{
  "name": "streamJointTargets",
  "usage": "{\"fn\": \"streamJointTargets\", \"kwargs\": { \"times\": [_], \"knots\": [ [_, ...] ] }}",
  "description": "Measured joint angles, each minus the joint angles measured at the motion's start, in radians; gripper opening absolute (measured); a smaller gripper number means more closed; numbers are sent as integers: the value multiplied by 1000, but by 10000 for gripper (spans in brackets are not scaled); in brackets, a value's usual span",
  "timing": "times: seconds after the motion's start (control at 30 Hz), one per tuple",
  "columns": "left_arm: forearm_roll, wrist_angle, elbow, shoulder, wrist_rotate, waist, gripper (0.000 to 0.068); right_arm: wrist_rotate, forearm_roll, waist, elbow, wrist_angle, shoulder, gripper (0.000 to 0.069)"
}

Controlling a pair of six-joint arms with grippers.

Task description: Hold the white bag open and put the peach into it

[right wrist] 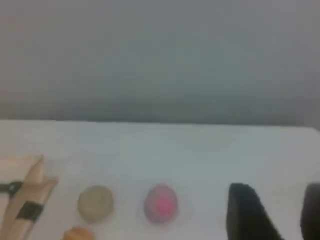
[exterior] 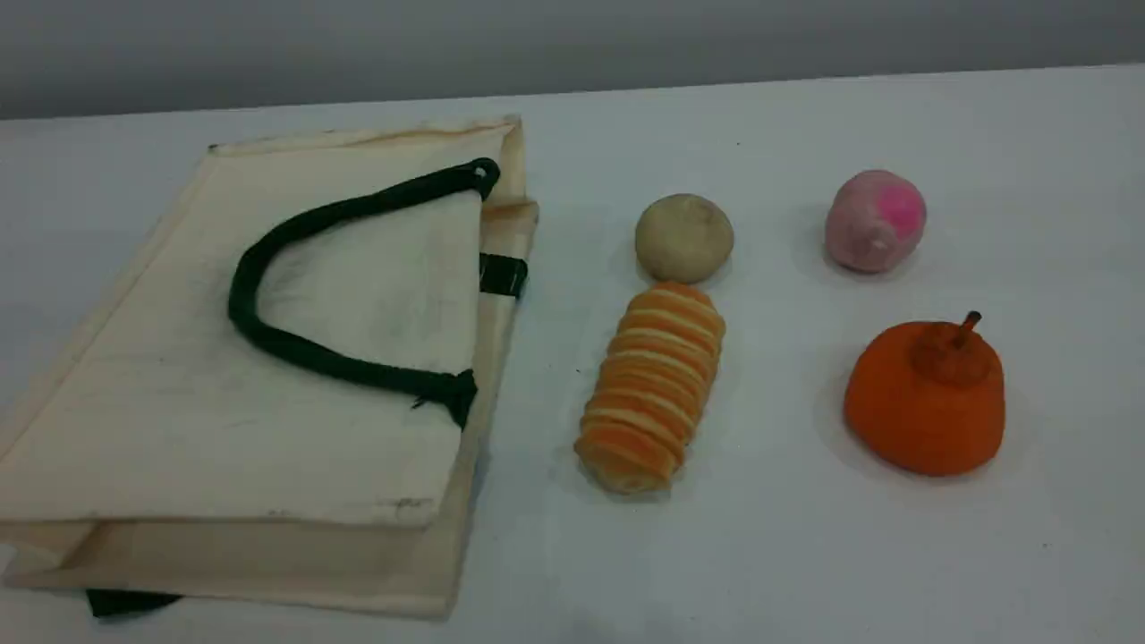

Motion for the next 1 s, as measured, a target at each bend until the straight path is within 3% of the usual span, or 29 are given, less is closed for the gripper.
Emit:
{"fn": "streamJointTargets", "kwargs": {
  "times": [0.33, 0.47, 0.63, 0.73, 0.87, 1.0],
  "knots": [
    [-44, -10, 2, 40, -4, 0, 260, 0, 1, 0, 1, -3, 56, 294],
    [-33, -26, 2, 40, -5, 0, 309, -1, 1, 0, 1, -3, 56, 386],
    [-33, -23, 2, 40, -6, 0, 453, 3, 1, 0, 1, -4, 56, 553],
    [-41, -21, 2, 40, -35, 0, 524, 11, 3, 0, 1, -4, 56, 611],
    [-48, -36, 2, 60, -55, 0, 547, 10, 23, 0, 1, -16, 56, 605],
    [-122, -88, 2, 144, -52, 0, 549, 10, 39, 0, 1, -61, 75, 582]
  ]
}}
